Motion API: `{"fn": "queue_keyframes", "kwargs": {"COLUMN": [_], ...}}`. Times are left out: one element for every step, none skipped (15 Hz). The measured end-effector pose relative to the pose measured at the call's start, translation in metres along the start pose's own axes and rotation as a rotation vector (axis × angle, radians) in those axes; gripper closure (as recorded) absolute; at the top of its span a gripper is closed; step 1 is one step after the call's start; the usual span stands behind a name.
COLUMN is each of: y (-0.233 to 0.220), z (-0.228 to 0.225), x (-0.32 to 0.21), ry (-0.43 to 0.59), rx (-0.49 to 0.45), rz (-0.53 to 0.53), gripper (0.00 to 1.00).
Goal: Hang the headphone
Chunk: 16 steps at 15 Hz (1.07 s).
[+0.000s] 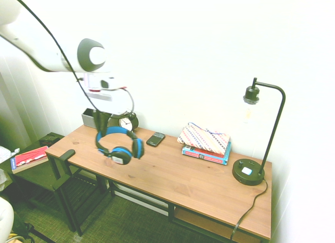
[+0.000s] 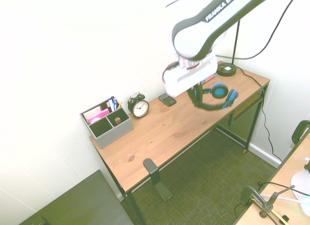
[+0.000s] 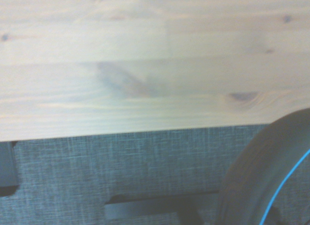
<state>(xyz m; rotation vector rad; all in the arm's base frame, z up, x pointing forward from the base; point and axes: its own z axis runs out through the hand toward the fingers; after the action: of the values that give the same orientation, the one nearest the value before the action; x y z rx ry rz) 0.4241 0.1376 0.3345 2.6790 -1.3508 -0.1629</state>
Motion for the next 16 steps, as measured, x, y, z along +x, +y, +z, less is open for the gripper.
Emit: {"fn": "queue_keyframes", "kwargs": {"y": [-0.015,-0.029,-0.043,-0.058,-0.071,-0.085,-0.096,-0.105,-0.114,-0.121,-0.125,-0.128,-0.131,-0.133,-0.135,-0.137], "z": [0.012,0.023,0.036,0.051,0.068,0.088,0.11,0.133,0.155,0.172,0.186,0.197,0.206,0.213,0.219,0.224], "x": [-0.04,-0.075,-0.105,-0.129,-0.148,-0.163,-0.171,-0.173,-0.173,-0.173,-0.176,-0.182,-0.19,-0.196,-0.201,-0.204], "ry": [0.012,0.025,0.025,0.025,0.033,0.045,0.054,0.056,0.056,0.055,0.059,0.065,0.071,0.076,0.08,0.082], "rx": [0.013,0.031,0.057,0.078,0.089,0.104,0.12,0.128,0.131,0.131,0.12,0.113,0.105,0.1,0.095,0.092], "rz": [0.016,0.036,0.06,0.074,0.083,0.091,0.097,0.097,0.091,0.084,0.077,0.063,0.049,0.037,0.03,0.029], "gripper": [1.0,1.0,1.0,1.0,1.0,1.0,1.0,1.0,1.0,1.0,1.0,1.0,1.0,1.0,1.0,1.0]}}
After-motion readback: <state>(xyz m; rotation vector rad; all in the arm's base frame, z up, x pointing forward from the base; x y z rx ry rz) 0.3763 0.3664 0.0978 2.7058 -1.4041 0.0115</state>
